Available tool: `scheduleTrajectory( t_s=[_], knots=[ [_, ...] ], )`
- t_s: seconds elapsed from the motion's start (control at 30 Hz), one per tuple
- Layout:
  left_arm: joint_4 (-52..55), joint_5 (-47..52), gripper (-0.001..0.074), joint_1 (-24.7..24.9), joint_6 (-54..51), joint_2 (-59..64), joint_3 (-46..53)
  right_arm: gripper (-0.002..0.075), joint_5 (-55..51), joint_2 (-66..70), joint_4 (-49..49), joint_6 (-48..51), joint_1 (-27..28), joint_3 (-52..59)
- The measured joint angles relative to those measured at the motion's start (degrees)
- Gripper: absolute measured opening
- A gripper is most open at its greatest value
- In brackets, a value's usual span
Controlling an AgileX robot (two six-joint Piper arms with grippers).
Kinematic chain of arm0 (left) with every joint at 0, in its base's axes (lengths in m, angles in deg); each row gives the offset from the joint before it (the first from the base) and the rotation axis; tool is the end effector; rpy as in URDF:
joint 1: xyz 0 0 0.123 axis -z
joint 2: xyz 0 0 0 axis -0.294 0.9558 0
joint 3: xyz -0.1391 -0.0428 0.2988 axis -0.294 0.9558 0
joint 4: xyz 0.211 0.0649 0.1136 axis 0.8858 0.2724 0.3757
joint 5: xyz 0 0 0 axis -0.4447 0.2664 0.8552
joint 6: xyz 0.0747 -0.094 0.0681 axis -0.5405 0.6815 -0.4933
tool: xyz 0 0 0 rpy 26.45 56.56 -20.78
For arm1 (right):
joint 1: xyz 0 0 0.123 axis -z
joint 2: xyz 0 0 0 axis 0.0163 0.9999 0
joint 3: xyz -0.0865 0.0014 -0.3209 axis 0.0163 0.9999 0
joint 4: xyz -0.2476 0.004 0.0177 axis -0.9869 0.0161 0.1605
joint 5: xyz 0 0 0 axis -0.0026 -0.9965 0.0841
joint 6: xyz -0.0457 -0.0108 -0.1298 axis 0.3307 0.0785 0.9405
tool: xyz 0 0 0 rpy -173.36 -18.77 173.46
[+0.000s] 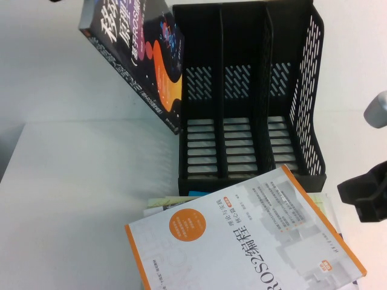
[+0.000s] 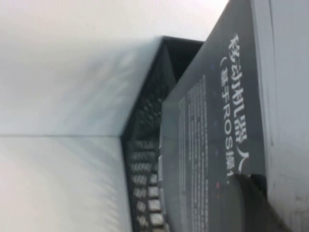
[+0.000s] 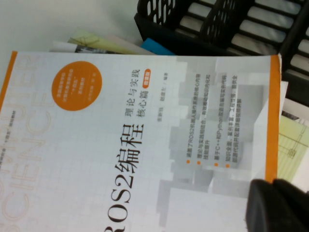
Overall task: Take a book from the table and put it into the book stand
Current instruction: Place the book on the book shelf
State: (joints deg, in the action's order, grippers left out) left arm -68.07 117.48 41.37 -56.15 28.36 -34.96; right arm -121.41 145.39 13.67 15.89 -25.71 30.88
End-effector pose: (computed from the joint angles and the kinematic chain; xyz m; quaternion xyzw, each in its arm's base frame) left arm 0.3117 -0.1422 0.5297 -0.0281 0.8540 -0.2346 0.4636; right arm 0.1983 0.1236 0.3385 -0.2155 0.8954 0.1848 0.3430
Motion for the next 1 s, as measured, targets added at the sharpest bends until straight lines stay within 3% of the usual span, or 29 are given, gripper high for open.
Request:
scheduleTrajectory(
  t_s=[0.13, 0.3, 0.83, 1.0],
  knots=[
    [6.3, 1.4, 0.0111, 3.2, 3.1, 6.3, -6.9, -0.0003, -0.2, 0.0, -0.6, -0.1, 0.0, 0.0],
    [5.2, 1.4, 0.0111, 4.2, 4.1, 12.2, -12.7, -0.0003, -1.1, 0.0, -1.2, -0.1, 0.0, 0.0],
    [5.5, 1.1, 0.0111, 4.4, 3.4, 17.2, -14.1, -0.0003, -2.3, 0.0, -2.3, -1.0, 0.0, 0.0],
    [2.9, -0.4, 0.0111, 8.4, 1.6, 18.3, -14.2, -0.0003, -1.5, 0.0, -2.9, -1.1, 0.0, 0.0]
  ],
)
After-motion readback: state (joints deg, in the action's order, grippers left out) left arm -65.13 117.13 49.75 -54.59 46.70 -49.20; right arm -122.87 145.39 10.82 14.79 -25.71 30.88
